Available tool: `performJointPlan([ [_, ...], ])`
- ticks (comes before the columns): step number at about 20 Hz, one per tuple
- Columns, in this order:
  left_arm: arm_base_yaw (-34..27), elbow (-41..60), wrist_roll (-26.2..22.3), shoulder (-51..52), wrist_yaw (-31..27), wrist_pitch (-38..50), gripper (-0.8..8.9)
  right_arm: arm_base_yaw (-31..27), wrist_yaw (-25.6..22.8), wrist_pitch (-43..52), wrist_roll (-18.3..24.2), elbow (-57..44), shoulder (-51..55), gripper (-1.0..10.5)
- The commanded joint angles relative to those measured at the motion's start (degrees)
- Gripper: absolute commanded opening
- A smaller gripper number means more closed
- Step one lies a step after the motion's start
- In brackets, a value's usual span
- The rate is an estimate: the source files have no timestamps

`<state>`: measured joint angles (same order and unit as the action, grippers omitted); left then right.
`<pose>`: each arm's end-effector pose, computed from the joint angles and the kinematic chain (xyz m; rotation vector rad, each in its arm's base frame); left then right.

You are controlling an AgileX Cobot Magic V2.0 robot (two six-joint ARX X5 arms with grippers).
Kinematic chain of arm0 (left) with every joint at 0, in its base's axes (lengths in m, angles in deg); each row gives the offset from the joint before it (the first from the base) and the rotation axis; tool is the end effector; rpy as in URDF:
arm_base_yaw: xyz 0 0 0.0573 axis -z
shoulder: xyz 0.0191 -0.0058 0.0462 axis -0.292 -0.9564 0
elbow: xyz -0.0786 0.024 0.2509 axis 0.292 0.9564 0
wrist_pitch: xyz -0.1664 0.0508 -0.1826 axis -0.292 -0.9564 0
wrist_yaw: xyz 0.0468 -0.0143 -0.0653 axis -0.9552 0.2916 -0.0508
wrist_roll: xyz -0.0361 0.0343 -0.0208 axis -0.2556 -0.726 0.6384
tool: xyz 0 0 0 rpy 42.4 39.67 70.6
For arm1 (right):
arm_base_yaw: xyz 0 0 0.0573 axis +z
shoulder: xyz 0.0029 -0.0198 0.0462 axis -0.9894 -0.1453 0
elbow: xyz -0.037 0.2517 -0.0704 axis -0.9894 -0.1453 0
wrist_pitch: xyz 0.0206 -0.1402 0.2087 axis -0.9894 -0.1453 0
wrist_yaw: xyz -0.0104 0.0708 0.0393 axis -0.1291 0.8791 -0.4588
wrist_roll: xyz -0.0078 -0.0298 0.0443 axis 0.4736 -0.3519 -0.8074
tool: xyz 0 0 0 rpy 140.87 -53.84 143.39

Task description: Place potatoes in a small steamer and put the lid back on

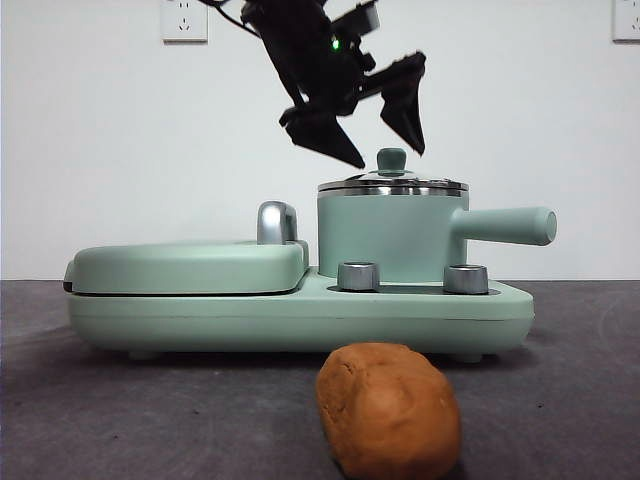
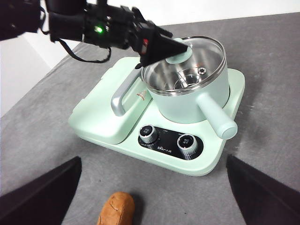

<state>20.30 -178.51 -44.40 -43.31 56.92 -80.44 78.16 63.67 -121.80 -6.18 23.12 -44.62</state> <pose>0.3687 -0.2848 0.2978 0.1621 0.5536 -0.7489 0.0799 0.0134 0.3348 0.2668 0.4617 0.5867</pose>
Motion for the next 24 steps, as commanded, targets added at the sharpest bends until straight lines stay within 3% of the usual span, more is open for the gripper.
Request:
performJointPlan([
  [1,0.74,-1.84,-0.26,-1.55,-0.04,0.77,4.23,0.02,-0.02,0.2,-0.02,1.01,-0.35,4.9],
  [6,1.05,-1.84,-0.52,-1.55,-0.07,0.31,2.69,0.02,0.0,0.2,-1.53,1.01,-0.35,4.9],
  [8,1.11,-1.84,-0.55,-1.55,-0.07,-0.09,2.64,0.02,0.0,0.2,-1.53,1.01,-0.35,4.9],
  [11,1.27,-1.84,-0.55,-1.55,-0.04,-0.59,1.45,0.02,0.0,0.2,-1.53,1.01,-0.35,4.9],
  [21,1.31,-2.21,-0.46,-1.29,-0.07,-1.16,0.76,0.02,-0.02,0.22,-1.57,1.01,-0.35,4.9],
  [24,1.31,-4.63,-0.24,-0.52,-0.04,-4.35,0.73,0.02,-1.57,0.17,-4.24,1.01,-0.52,4.9],
])
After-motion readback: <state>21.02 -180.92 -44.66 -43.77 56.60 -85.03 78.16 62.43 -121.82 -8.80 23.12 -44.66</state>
